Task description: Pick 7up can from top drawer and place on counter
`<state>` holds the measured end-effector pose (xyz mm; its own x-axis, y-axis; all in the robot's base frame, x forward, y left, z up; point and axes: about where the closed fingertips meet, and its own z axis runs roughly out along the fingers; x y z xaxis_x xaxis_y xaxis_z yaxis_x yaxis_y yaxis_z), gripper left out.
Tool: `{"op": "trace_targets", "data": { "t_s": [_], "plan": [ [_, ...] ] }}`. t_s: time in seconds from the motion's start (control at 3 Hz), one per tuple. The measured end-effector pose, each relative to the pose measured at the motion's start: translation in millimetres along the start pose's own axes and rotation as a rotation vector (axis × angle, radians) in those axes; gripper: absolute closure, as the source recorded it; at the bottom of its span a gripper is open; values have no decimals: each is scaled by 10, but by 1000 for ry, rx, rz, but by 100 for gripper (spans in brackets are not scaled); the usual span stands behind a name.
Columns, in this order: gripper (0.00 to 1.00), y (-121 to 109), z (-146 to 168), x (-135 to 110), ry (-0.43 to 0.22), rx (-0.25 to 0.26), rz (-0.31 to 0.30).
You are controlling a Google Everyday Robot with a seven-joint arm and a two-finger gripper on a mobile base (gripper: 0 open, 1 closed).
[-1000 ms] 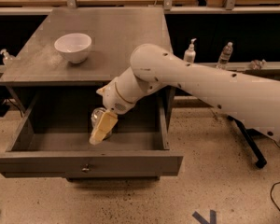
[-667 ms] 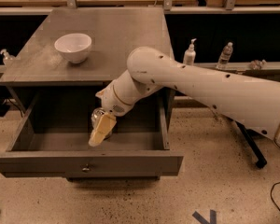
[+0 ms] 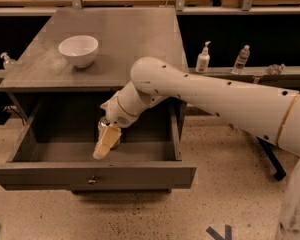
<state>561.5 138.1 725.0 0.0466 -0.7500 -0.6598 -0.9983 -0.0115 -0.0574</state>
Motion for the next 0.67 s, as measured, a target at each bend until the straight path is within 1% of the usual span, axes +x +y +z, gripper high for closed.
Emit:
{"op": "trace_targets", "data": {
  "t_s": [0.33,0.67],
  "plan": [
    [0,-119,34,53,-3,21,12],
    [6,-236,54,107,10,55,25]
  ]
}}
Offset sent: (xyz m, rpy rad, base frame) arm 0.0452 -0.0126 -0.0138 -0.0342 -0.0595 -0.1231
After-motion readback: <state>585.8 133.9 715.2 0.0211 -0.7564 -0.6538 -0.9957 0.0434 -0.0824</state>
